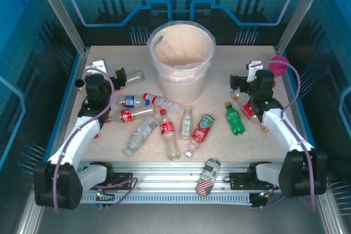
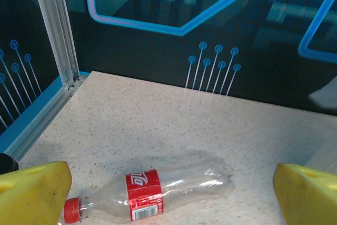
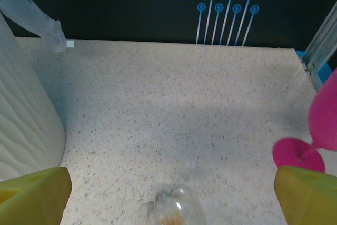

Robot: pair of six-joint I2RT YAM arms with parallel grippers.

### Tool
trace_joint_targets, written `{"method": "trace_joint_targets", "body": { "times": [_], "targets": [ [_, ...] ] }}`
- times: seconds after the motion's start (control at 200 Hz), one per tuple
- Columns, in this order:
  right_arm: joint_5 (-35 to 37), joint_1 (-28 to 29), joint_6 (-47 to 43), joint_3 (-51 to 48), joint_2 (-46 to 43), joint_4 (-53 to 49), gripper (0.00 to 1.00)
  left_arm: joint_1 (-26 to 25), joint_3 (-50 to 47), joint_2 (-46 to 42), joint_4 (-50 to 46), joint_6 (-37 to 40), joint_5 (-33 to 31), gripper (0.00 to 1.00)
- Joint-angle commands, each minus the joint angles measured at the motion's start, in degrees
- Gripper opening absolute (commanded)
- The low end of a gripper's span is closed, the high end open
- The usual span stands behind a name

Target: Put the plastic bottles in the bin

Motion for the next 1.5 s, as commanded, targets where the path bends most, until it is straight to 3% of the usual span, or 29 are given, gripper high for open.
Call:
{"method": "trace_joint_targets", "body": {
  "times": [0.0,0.175,0.345,0.575,0.815,1.001,1.121,1.321,1.496],
  "targets": [
    [1.6,-1.3,3.2,6.3,1.7,-31.3,1.0,0.2,10.8,0.5,-28.8,-5.0,1.3,0.99],
    [2.6,-2.5,3.6,7.8,5.2,-36.2,0.92,0.0,22.4,2.4,-42.0,-5.1,9.0,0.98],
    [-0.2,-3.0,2.5,9.9,11.6,-37.8,0.85,0.0,27.7,6.8,-45.4,-5.2,23.3,0.98],
    [0.6,-4.3,2.0,10.5,17.0,-34.7,0.85,0.2,22.4,6.8,-38.2,-8.9,26.6,0.97],
    [2.3,-4.5,0.9,12.8,25.0,-33.3,0.89,0.7,27.5,10.7,-39.0,-10.2,25.2,0.97],
    [1.0,-4.7,0.6,13.2,29.2,-30.8,0.87,1.4,29.3,16.4,-38.1,-12.0,28.9,0.97],
    [0.9,-4.8,0.2,14.3,31.1,-31.4,0.74,2.5,27.8,17.5,-37.2,-13.8,29.5,0.97],
    [2.6,-5.1,-0.8,15.0,26.8,-31.5,0.65,6.1,27.2,16.8,-33.3,-20.5,40.4,0.97],
    [1.3,-5.3,-1.7,16.9,22.8,-33.2,0.61,6.0,30.9,16.1,-26.3,-31.7,48.4,0.95]
  ]
}}
